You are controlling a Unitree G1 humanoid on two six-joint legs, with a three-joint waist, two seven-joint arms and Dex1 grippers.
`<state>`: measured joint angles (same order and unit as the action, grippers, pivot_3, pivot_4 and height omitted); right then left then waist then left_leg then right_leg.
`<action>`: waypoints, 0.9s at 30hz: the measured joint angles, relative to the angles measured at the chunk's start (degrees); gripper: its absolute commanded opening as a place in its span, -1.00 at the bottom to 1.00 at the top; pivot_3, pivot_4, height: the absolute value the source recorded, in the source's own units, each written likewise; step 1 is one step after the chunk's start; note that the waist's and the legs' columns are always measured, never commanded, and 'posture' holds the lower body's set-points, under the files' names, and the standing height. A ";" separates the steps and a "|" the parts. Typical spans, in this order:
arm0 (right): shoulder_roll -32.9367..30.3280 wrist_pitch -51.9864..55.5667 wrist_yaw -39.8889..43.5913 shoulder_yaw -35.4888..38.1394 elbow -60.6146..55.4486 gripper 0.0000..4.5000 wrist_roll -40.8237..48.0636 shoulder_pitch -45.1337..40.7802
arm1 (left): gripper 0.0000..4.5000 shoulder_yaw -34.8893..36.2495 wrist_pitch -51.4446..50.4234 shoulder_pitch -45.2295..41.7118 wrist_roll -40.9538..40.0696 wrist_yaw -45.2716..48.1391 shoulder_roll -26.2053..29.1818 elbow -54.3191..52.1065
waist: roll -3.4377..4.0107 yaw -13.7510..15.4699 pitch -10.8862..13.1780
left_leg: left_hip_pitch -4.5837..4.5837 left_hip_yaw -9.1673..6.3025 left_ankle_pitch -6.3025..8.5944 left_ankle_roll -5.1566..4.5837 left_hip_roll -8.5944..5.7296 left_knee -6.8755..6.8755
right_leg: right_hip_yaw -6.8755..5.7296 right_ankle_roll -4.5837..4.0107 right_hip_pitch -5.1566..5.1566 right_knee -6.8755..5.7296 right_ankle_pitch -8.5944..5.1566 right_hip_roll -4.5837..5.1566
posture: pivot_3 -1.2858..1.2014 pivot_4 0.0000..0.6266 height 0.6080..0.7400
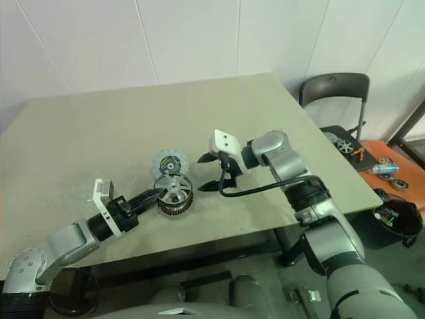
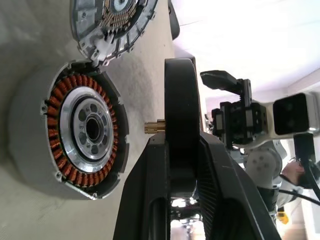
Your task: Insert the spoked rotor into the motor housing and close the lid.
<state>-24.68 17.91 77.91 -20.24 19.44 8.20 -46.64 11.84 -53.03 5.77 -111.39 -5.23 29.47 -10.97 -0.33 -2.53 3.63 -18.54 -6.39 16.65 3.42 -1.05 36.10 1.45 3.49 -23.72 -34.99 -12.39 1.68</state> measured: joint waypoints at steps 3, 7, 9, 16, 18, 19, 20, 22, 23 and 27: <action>0.03 0.01 -0.13 0.00 0.00 1.00 0.00 0.00 | -0.83 -0.34 0.10 -0.03 0.51 -0.03 -0.22 0.14 | 0.00 0.07 0.00 | 0.00 -0.01 0.00 0.00 0.00 0.00 | 0.00 0.00 -0.01 -0.01 0.00 0.00 | 0.03 -1.00 1.00; 0.03 0.07 -0.38 0.00 -0.02 1.00 0.01 0.00 | -0.83 -0.32 0.94 -0.03 0.67 -0.39 -0.29 1.22 | 0.00 0.06 0.00 | 0.00 0.00 0.00 0.00 0.00 0.02 | 0.00 0.00 0.00 0.00 0.00 0.00 | 0.03 -1.00 1.00; 0.04 0.14 -0.42 0.01 -0.06 1.00 0.01 0.00 | -0.83 -0.30 1.00 -0.03 0.80 -0.43 -0.27 1.57 | 0.00 0.06 0.00 | 0.00 0.00 0.00 0.00 0.00 0.01 | 0.00 0.00 0.00 0.00 0.00 0.00 | 0.03 -1.00 1.00; 0.05 0.16 -0.43 0.01 -0.07 1.00 0.02 0.00 | -0.83 0.16 1.12 -0.03 0.87 -0.43 -0.23 2.12 | 0.01 0.06 0.00 | -0.01 0.00 0.00 0.00 0.00 0.01 | 0.00 0.00 -0.01 -0.01 0.00 0.00 | 0.03 -1.00 1.00; 0.08 0.16 -0.43 0.01 -0.08 1.00 0.03 0.00 | -0.83 0.14 1.04 -0.03 0.88 -0.45 -0.23 2.20 | 0.01 0.06 0.00 | -0.01 0.00 0.00 0.00 0.00 0.01 | 0.00 0.00 -0.01 0.00 0.00 0.00 | 0.03 -1.00 1.00; 0.08 0.16 -0.43 0.00 -0.09 1.00 0.03 0.00 | -0.83 0.12 1.01 -0.03 0.89 -0.51 -0.23 2.31 | 0.01 0.05 0.00 | -0.01 0.00 0.00 0.00 0.00 0.00 | 0.00 0.00 -0.01 0.00 0.00 0.00 | 0.03 -1.00 1.00; 0.08 0.17 -0.43 0.01 -0.11 1.00 0.03 0.00 | -0.83 0.07 0.97 -0.03 0.95 -0.58 -0.23 2.44 | 0.01 0.05 0.00 | -0.01 0.00 0.00 0.00 0.00 0.00 | 0.00 0.00 -0.01 0.00 0.00 0.00 | 0.03 -1.00 1.00; 0.09 0.21 -0.43 0.01 -0.16 1.00 0.04 0.00 | -0.83 -0.11 0.86 -0.02 1.08 -0.67 -0.25 2.49 | 0.01 0.05 0.00 | -0.01 0.00 0.00 0.00 0.00 0.00 | 0.00 0.00 -0.02 0.00 0.00 0.00 | 0.03 -1.00 1.00; 0.09 0.21 -0.43 0.00 -0.17 1.00 0.04 0.00 | -0.67 -0.25 0.86 -0.03 1.21 -0.87 -0.32 2.53 | 0.01 0.05 0.00 | -0.01 0.00 0.00 0.00 0.00 0.00 | 0.00 0.00 -0.02 0.00 0.00 0.00 | 0.03 -1.00 1.00; 0.09 0.21 -0.43 0.01 -0.17 1.00 0.04 0.00 | -0.10 -0.43 0.98 -0.09 2.10 -1.51 -0.96 3.50 | 0.00 0.06 0.01 | -0.01 0.00 0.00 0.00 0.00 0.01 | 0.00 0.00 -0.02 0.00 0.00 0.00 | 0.03 -1.00 1.00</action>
<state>-24.59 18.12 77.48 -20.23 19.27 8.24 -46.63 11.41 -52.05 5.67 -109.29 -6.74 28.51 -7.47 -0.33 -2.47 3.64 -18.55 -6.39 16.65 3.42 -1.05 36.11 1.45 3.49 -23.73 -34.99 -12.40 1.67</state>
